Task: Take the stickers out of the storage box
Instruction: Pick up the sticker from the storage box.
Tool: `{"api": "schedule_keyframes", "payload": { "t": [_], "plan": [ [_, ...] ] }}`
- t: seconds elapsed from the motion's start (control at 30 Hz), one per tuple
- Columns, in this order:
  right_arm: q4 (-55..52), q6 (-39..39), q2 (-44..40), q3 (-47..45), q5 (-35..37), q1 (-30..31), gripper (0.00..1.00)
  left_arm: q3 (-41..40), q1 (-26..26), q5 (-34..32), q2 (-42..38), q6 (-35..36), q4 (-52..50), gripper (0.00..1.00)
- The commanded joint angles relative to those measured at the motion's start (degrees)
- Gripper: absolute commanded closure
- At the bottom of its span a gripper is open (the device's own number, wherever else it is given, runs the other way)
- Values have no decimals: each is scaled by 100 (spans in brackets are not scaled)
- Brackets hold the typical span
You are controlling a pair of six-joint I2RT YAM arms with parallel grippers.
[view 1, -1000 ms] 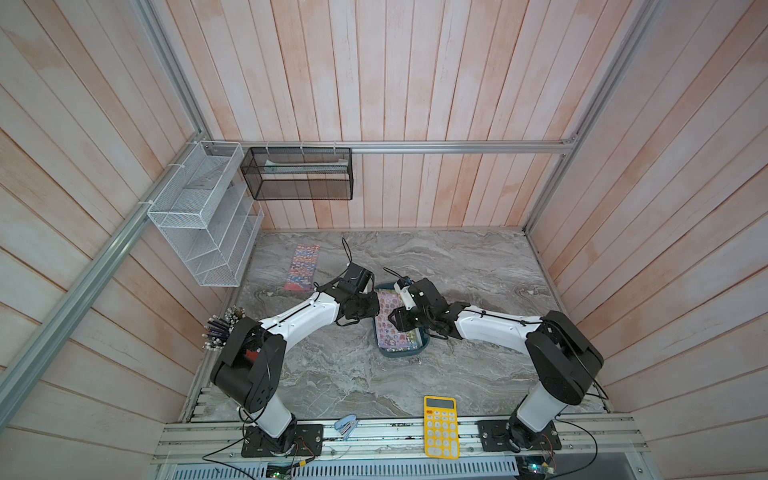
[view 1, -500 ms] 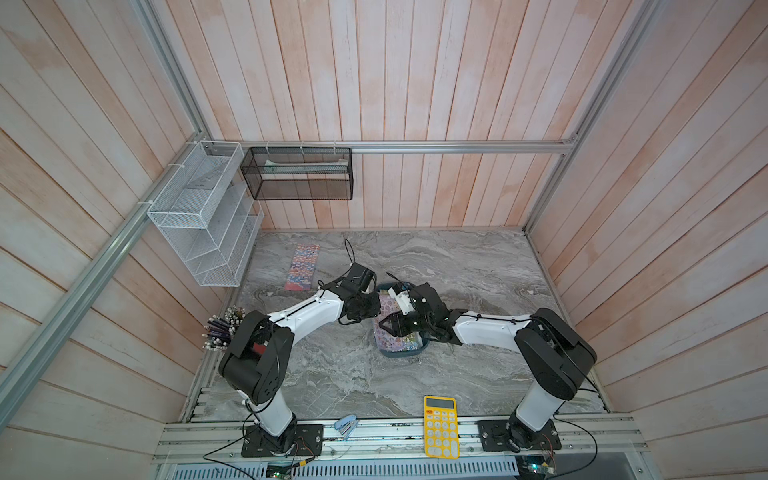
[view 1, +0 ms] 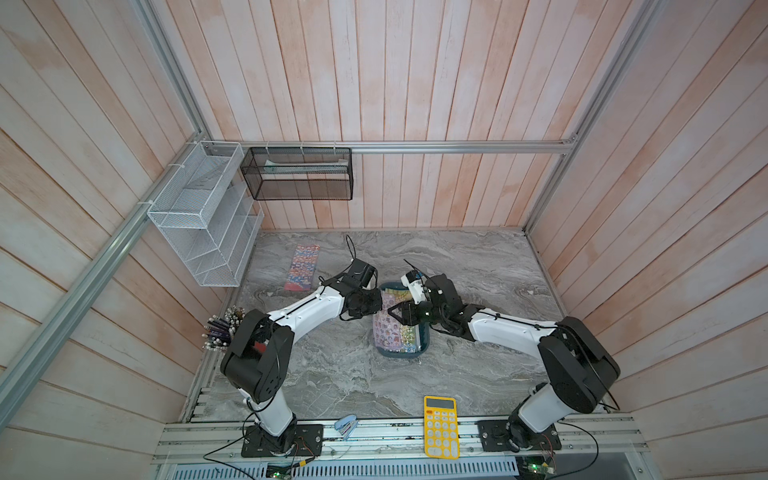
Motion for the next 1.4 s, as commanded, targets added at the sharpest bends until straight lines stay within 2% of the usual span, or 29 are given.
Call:
{"api": "schedule_keyframes", "payload": {
  "t": [0.0, 0.2, 0.37, 0.7, 0.73, 0.9, 0.97, 1.17, 1.33, 1.37],
  "plan": [
    [-509, -132, -164, 98, 257, -110, 48, -14, 83, 378, -119, -139, 402, 100],
    [-749, 140, 204, 198, 171, -148, 56, -353, 194, 621, -234, -387, 842, 100],
    [-804, 330, 708, 335, -36, -144, 58, -529, 216, 644, -261, -462, 995, 100],
    [-125, 725, 1231, 306, -948, -145, 63, -842, 217, 849, -160, -715, 1463, 100],
    [-38, 767, 1260, 287, -1020, -147, 68, -864, 216, 843, -151, -734, 1495, 100],
    [165, 903, 1356, 267, -1155, -143, 72, -911, 222, 916, -153, -846, 1691, 100],
    [65, 905, 1330, 282, -988, -143, 71, -943, 216, 937, -186, -893, 1780, 100],
    [-801, 545, 961, 402, 219, -144, 67, -966, 216, 851, -243, -859, 1735, 100],
    [-1100, 370, 865, 409, 531, -145, 65, -1025, 219, 776, -250, -832, 1688, 100],
    [-1088, 381, 903, 392, 490, -141, 62, -1038, 217, 780, -253, -839, 1713, 100]
  ]
}}
